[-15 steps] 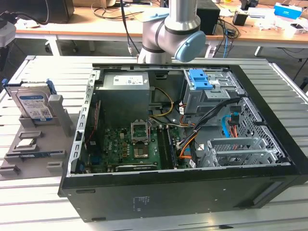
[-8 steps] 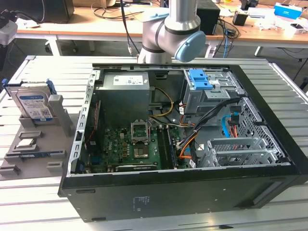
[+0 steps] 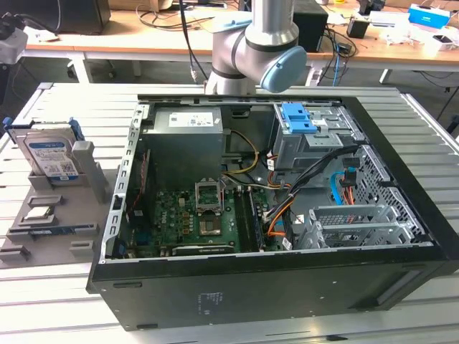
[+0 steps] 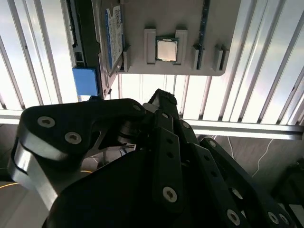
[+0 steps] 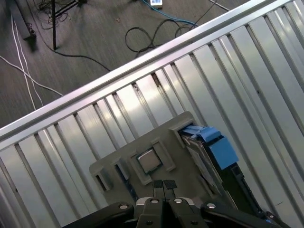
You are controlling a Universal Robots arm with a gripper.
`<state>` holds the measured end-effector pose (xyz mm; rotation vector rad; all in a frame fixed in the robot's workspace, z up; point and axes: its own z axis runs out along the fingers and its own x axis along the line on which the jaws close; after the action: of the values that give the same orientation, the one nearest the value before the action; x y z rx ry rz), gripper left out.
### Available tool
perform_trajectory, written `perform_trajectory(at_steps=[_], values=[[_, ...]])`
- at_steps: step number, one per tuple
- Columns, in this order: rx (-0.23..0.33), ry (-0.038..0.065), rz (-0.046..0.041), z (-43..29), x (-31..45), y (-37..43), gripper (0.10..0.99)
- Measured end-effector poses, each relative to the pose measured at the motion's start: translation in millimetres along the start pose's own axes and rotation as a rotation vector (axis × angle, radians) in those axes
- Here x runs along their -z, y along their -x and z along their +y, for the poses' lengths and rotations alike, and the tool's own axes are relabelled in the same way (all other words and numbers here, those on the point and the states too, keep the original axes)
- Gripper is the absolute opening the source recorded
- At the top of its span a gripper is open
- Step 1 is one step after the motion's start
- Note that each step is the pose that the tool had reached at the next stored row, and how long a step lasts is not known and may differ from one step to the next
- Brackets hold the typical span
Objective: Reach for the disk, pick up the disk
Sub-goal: 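Pick up the disk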
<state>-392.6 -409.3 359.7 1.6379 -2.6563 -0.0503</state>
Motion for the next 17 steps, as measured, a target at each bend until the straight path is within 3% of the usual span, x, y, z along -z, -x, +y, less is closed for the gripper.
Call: perform_trajectory(at_steps=[17], values=[[0.229, 0.000, 0.0087, 0.0, 0.0, 0.0, 0.106]])
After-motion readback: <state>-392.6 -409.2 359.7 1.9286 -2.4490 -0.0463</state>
